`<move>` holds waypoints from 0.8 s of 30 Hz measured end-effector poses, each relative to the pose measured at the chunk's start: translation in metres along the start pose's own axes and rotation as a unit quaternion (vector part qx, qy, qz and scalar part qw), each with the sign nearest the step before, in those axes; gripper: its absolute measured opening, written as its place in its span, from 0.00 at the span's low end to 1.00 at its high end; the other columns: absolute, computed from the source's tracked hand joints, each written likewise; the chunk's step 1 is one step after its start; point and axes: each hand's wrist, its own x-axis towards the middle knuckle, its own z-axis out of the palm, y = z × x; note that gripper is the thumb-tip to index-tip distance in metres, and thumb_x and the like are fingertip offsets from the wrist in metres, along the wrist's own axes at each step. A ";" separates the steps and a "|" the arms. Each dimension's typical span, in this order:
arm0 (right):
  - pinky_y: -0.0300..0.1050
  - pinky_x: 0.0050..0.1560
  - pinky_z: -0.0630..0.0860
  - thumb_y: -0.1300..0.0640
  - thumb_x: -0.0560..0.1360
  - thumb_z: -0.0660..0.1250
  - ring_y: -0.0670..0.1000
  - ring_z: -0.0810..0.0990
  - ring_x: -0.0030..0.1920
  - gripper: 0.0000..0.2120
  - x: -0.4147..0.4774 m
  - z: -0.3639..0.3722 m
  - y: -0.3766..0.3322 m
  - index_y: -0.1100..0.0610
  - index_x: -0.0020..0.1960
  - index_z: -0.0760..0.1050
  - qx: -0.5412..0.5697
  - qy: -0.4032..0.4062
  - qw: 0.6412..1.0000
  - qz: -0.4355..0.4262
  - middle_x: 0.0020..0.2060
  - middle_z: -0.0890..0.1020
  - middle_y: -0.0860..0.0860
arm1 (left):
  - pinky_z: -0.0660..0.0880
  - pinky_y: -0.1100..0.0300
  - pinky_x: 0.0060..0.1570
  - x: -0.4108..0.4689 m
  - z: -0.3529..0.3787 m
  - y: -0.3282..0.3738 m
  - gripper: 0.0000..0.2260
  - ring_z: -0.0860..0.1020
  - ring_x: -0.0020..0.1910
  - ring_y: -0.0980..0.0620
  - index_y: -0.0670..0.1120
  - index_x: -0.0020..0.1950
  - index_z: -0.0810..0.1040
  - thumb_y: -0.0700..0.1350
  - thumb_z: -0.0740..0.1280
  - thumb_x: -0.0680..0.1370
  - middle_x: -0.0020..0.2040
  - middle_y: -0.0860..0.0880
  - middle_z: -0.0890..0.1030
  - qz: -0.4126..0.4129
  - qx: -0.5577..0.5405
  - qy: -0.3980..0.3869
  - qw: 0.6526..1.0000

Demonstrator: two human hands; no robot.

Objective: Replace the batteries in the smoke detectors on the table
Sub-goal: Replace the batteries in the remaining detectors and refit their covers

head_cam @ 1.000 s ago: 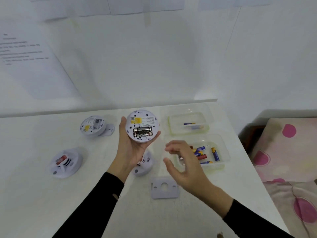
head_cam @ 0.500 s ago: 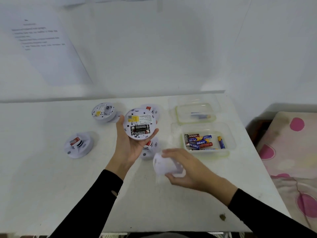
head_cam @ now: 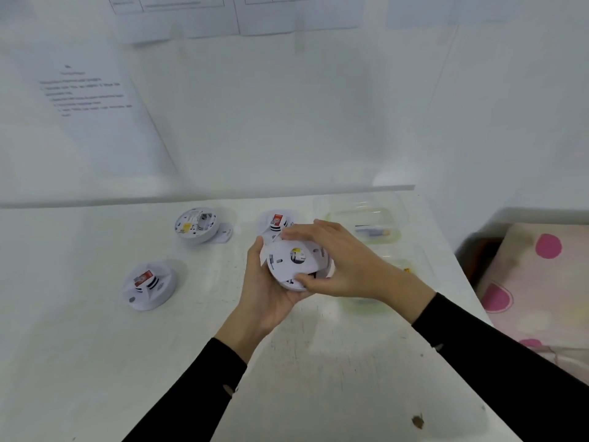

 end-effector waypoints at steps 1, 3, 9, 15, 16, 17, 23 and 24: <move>0.48 0.75 0.56 0.49 0.71 0.73 0.42 0.70 0.67 0.30 0.001 -0.002 0.002 0.49 0.71 0.66 -0.004 -0.005 1.000 -0.004 0.66 0.74 0.41 | 0.74 0.38 0.59 -0.001 0.001 0.001 0.28 0.79 0.62 0.37 0.45 0.68 0.76 0.63 0.54 0.80 0.65 0.38 0.78 -0.002 0.007 -0.013 1.000; 0.49 0.75 0.56 0.48 0.72 0.73 0.40 0.69 0.68 0.30 0.001 -0.007 0.004 0.49 0.71 0.66 0.001 -0.006 1.000 -0.001 0.67 0.73 0.40 | 0.73 0.34 0.61 -0.004 0.005 0.004 0.27 0.76 0.65 0.35 0.44 0.68 0.77 0.61 0.63 0.77 0.67 0.36 0.77 -0.001 0.017 -0.051 0.999; 0.44 0.72 0.61 0.50 0.72 0.74 0.38 0.69 0.68 0.29 -0.001 -0.015 0.003 0.49 0.70 0.68 0.052 0.017 0.998 0.029 0.66 0.73 0.37 | 0.66 0.30 0.66 -0.002 -0.003 0.009 0.33 0.70 0.69 0.31 0.39 0.75 0.65 0.46 0.71 0.73 0.72 0.32 0.69 -0.012 0.042 -0.131 0.990; 0.33 0.61 0.71 0.55 0.70 0.76 0.39 0.74 0.63 0.32 -0.001 -0.027 0.003 0.46 0.69 0.65 0.167 0.095 0.977 0.091 0.61 0.78 0.38 | 0.65 0.28 0.65 0.001 0.004 0.011 0.27 0.72 0.68 0.31 0.42 0.73 0.70 0.56 0.57 0.79 0.69 0.34 0.73 -0.015 -0.034 -0.077 0.996; 0.33 0.61 0.71 0.55 0.70 0.76 0.39 0.75 0.63 0.32 -0.001 -0.027 0.004 0.45 0.69 0.65 0.154 0.073 0.982 0.086 0.61 0.78 0.38 | 0.67 0.29 0.64 0.002 0.004 0.011 0.27 0.72 0.67 0.30 0.41 0.73 0.70 0.56 0.56 0.79 0.69 0.34 0.73 -0.017 -0.027 -0.076 0.997; 0.33 0.61 0.70 0.55 0.70 0.76 0.39 0.74 0.63 0.32 -0.002 -0.026 0.004 0.45 0.69 0.65 0.138 0.045 0.986 0.081 0.62 0.77 0.38 | 0.69 0.30 0.63 0.003 0.005 0.013 0.26 0.72 0.67 0.29 0.41 0.72 0.70 0.54 0.56 0.79 0.69 0.33 0.73 -0.023 -0.016 -0.077 0.997; 0.25 0.60 0.63 0.56 0.70 0.76 0.34 0.71 0.63 0.31 0.000 -0.026 0.008 0.45 0.69 0.66 0.075 -0.007 0.996 0.040 0.64 0.73 0.33 | 0.82 0.41 0.45 0.013 0.000 0.030 0.22 0.79 0.59 0.33 0.41 0.62 0.81 0.54 0.57 0.80 0.65 0.35 0.78 -0.100 0.086 -0.053 0.990; 0.26 0.61 0.62 0.55 0.70 0.76 0.34 0.71 0.63 0.32 0.000 -0.026 0.008 0.46 0.69 0.66 0.063 -0.012 0.997 0.035 0.64 0.73 0.33 | 0.83 0.45 0.39 0.014 -0.001 0.031 0.23 0.82 0.55 0.35 0.43 0.61 0.82 0.57 0.58 0.80 0.64 0.37 0.79 -0.106 0.119 -0.044 0.986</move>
